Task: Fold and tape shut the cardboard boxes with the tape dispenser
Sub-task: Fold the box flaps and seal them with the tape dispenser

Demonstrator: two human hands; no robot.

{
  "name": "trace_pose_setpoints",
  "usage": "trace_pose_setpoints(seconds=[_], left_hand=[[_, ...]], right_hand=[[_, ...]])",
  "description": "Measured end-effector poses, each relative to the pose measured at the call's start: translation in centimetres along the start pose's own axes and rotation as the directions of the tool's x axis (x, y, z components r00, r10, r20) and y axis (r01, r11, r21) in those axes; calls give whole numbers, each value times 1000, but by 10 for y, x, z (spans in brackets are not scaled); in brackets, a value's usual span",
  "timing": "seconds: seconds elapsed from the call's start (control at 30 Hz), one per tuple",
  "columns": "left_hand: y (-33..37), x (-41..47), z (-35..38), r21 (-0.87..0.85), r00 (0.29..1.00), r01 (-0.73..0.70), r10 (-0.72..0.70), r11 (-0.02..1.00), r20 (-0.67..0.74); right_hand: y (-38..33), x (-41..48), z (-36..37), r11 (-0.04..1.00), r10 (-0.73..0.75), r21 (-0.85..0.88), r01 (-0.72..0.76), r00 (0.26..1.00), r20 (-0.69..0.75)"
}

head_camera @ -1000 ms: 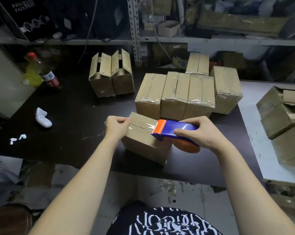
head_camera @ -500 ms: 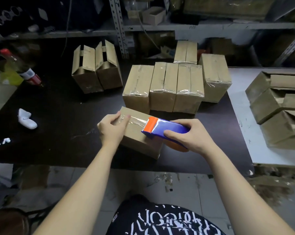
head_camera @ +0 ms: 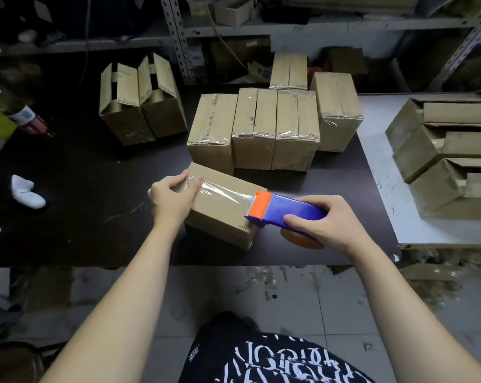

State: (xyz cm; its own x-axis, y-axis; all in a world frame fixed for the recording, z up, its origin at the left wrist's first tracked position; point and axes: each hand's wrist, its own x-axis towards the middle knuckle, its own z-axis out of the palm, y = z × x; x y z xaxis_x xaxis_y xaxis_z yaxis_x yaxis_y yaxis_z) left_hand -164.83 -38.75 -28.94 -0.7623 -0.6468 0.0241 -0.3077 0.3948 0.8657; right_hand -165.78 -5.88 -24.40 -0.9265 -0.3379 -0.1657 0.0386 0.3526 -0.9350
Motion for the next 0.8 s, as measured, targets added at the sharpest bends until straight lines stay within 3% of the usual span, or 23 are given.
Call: trace_pose_setpoints(seconds=[0.33,0.67,0.8], left_hand=[[6,11,-3,34,994,-40,36,999,104],[2,14,-2,60,992,-27,20,998,122],[2,12,-3,7,994,3,-4,1000,107]], right_hand=[[29,-34,-2,995,25,95,-17,997,-79],[64,-56,10,938,180,323,-127,974,-138],[55,-44,27,974,158,186,-132,978,-133]])
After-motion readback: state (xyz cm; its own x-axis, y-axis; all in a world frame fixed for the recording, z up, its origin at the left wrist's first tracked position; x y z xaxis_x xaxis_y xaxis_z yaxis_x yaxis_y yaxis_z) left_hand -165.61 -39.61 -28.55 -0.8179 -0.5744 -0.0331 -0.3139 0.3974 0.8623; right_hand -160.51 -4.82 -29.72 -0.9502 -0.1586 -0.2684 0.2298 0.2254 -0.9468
